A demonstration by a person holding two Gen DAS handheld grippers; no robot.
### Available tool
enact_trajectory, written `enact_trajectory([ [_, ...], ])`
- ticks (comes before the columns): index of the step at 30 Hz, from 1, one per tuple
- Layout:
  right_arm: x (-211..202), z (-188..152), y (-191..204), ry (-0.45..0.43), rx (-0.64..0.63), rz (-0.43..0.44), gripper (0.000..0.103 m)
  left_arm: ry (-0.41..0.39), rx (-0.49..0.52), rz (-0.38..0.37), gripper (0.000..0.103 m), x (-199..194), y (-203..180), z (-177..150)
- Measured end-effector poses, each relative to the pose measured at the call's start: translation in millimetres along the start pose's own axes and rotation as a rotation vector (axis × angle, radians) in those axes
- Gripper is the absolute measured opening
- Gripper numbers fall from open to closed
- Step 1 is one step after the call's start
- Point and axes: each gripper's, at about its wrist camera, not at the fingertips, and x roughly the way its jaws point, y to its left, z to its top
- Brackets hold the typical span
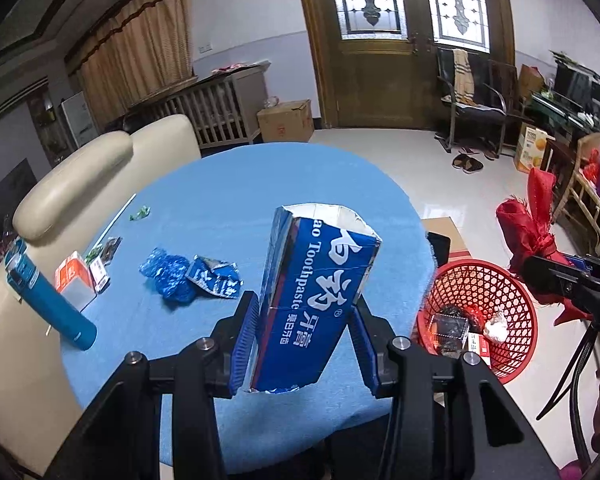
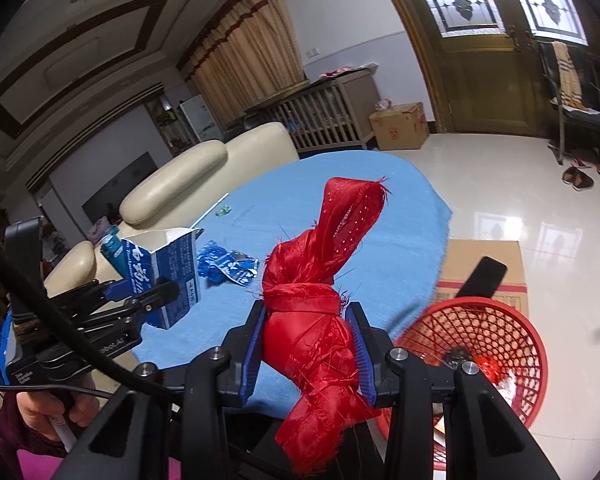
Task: Collect trash
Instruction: 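Carry the red mesh bag and toothpaste box over the red wastebasket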
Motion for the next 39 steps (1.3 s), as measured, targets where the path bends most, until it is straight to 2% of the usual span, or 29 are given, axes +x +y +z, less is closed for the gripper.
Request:
enact_trajectory([
  [15, -31, 6, -32, -0.077, 0.05, -0.083, 0.042, 0.003, 0.159, -0.095, 0.047, 5, -60, 21],
  [39, -18, -3, -74, -0.02, 0.147, -0.156, 0.044, 0.132, 0.23, -0.164, 0.048, 59, -110, 21],
])
